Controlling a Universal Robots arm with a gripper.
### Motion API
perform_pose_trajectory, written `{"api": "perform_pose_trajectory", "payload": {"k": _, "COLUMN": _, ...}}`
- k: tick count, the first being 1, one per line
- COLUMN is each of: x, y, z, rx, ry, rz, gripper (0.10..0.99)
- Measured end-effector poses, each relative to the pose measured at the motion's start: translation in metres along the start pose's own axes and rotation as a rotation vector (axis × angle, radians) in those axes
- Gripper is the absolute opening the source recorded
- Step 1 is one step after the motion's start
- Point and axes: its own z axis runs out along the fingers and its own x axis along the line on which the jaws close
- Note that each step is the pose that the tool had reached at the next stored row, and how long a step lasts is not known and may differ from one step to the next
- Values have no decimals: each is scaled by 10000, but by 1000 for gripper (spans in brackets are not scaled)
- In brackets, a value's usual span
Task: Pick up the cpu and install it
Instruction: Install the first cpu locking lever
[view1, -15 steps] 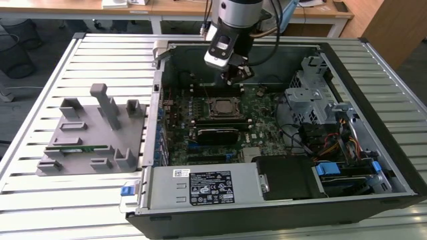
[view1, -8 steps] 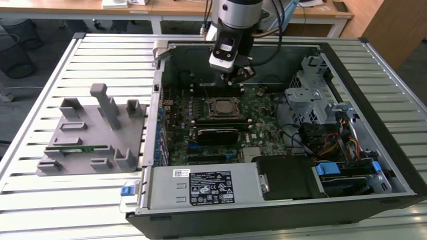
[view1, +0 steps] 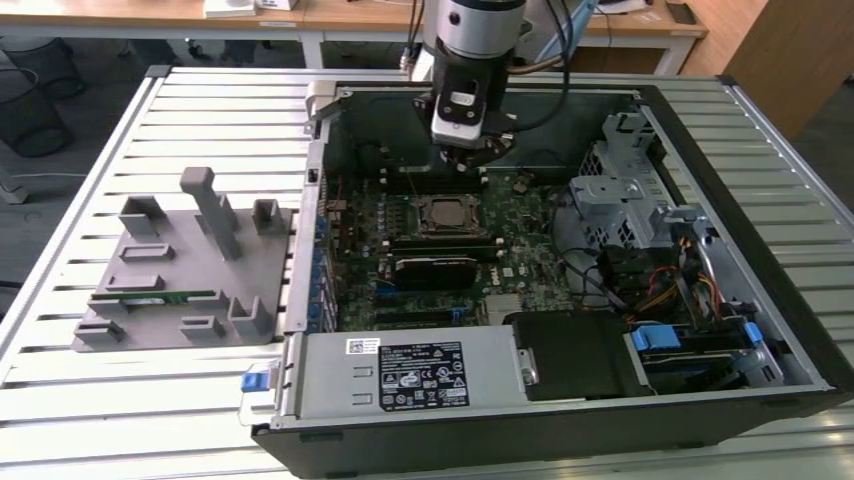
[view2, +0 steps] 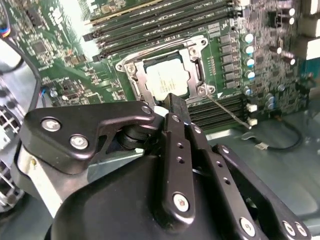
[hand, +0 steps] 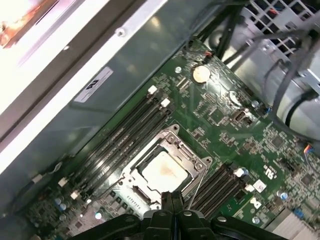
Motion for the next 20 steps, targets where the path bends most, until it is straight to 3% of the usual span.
{"api": "perform_pose_trajectory", "payload": {"k": 20, "x": 0, "y": 0, "z": 23, "rx": 27, "ry": -37, "rz": -3384, "gripper": 106}}
